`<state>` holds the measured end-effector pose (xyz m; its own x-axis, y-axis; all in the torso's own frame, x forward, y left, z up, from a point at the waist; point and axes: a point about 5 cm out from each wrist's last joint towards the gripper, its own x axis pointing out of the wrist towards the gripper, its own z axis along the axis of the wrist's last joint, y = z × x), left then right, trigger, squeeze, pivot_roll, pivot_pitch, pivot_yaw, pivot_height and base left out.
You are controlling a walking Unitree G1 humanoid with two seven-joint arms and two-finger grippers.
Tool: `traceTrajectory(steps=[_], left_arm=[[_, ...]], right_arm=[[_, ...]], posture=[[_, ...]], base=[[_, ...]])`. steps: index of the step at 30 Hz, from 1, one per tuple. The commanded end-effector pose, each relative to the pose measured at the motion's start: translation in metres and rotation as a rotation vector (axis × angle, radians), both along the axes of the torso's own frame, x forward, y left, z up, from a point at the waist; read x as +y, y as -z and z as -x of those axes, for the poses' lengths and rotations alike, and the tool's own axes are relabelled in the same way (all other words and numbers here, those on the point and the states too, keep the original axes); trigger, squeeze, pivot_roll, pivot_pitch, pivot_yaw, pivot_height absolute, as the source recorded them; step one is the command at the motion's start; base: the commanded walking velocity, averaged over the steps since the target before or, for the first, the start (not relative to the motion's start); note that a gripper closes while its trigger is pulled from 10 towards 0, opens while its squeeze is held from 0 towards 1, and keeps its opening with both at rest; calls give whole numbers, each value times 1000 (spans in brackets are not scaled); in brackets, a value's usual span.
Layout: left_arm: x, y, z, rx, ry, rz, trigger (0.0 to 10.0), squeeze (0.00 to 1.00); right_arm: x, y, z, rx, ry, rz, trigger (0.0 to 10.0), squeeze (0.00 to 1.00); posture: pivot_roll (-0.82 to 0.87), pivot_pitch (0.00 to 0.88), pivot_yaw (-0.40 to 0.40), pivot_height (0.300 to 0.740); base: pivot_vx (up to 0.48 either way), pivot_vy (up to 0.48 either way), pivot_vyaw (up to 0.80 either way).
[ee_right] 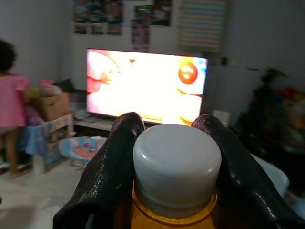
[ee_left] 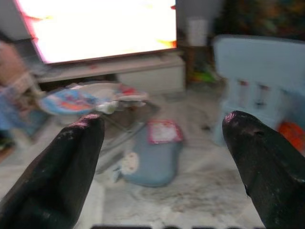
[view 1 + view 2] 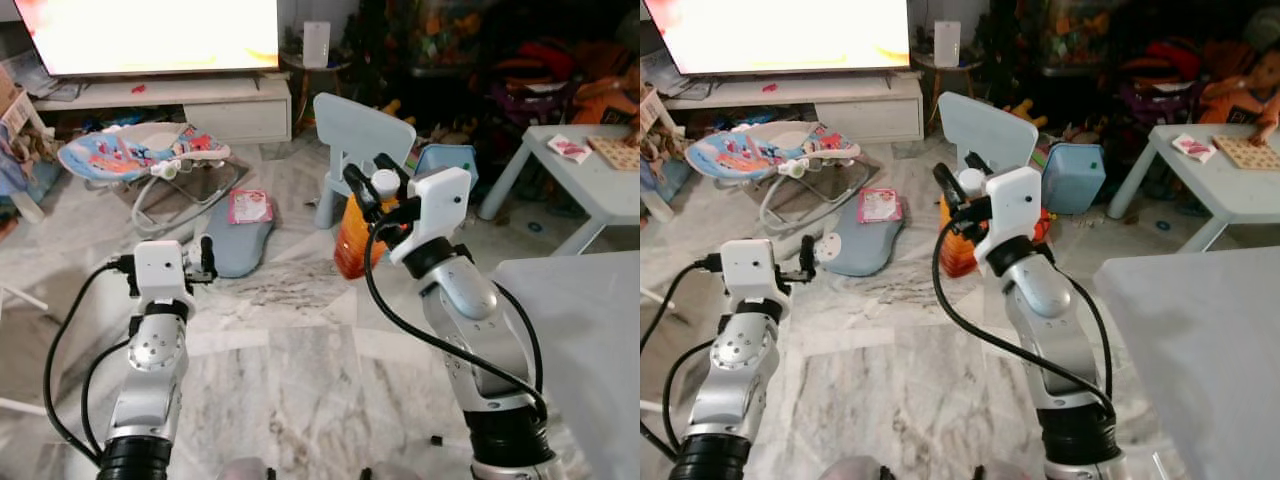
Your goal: Restocking fridge
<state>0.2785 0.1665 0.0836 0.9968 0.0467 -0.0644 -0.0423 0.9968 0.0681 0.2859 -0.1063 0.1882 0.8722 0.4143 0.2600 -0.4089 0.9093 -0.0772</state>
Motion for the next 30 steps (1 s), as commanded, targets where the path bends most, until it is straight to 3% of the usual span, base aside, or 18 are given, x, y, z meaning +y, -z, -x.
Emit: traceTrajectory(steps=[1, 7, 26, 30], left_arm=[[-8, 3, 1, 15, 37, -1, 10000, 0], [-14, 3, -2, 12, 39, -7, 10000, 0], [-10, 6, -2, 23, 6, -41, 10000, 0], [-10, 5, -2, 9, 5, -43, 10000, 0]], right_arm=[[0, 4, -1, 9, 3, 3, 10000, 0], [7, 8, 3, 12, -26, 11, 10000, 0], [9, 6, 1, -2, -56, 5, 10000, 0], [10, 6, 1, -2, -65, 6, 10000, 0]], posture=[[31, 11, -2, 740], [30, 11, -1, 740], [31, 18, 1, 740], [31, 18, 1, 740]], base=[[0, 480, 800], [0, 480, 800], [0, 478, 800], [0, 174, 800]])
